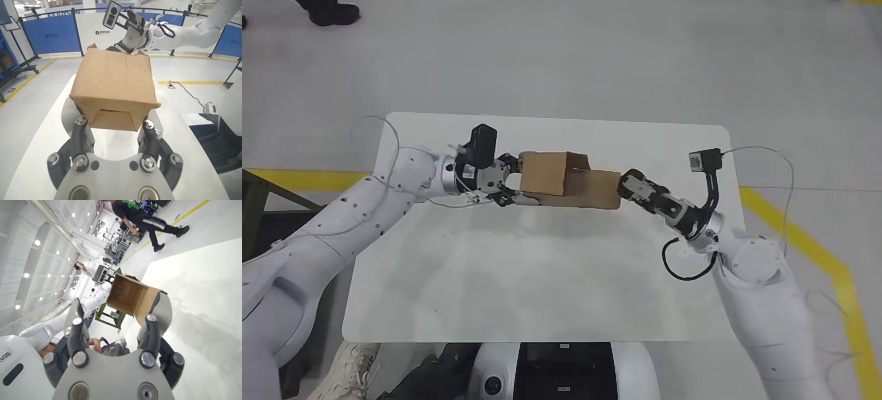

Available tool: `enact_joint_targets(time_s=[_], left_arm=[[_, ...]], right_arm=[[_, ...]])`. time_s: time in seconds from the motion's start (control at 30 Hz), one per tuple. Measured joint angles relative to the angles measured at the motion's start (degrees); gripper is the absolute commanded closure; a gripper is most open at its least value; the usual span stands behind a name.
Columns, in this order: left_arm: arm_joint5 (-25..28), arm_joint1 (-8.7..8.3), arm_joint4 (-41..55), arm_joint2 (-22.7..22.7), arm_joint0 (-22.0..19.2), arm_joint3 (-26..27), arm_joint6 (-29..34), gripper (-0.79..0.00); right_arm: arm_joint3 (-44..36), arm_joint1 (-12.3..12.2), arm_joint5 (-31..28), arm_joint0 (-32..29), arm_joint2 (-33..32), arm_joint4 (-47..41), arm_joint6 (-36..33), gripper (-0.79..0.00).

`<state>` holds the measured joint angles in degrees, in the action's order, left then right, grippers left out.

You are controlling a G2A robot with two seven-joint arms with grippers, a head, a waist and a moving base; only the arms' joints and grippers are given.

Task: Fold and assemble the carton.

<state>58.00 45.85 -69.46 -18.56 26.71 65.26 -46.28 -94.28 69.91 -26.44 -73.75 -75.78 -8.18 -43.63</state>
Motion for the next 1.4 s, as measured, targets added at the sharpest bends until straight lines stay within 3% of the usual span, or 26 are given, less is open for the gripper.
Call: enact_joint_targets(time_s=[0.2,0.73,1.4], left_arm=[[0.0,0.39,-0.75,0.48,-0.34,0.0,0.0,-0.496],[0.0,0.65,-3.2,2.7,-1.49,2.42,0.0,-0.493],[0.0,0.64,-3.35,7.55,-4.6,3.75,0.0,-0.508]], right_arm=[[0.55,0.17,-0.87,1.63,2.82,2.23,0.12,0.0],[3.01,0.64,4.91,6.44,9.47,7.01,-0.86,0.0],[6.66,1.5,5.16,10.08,15.59,4.35,-2.13,0.0]])
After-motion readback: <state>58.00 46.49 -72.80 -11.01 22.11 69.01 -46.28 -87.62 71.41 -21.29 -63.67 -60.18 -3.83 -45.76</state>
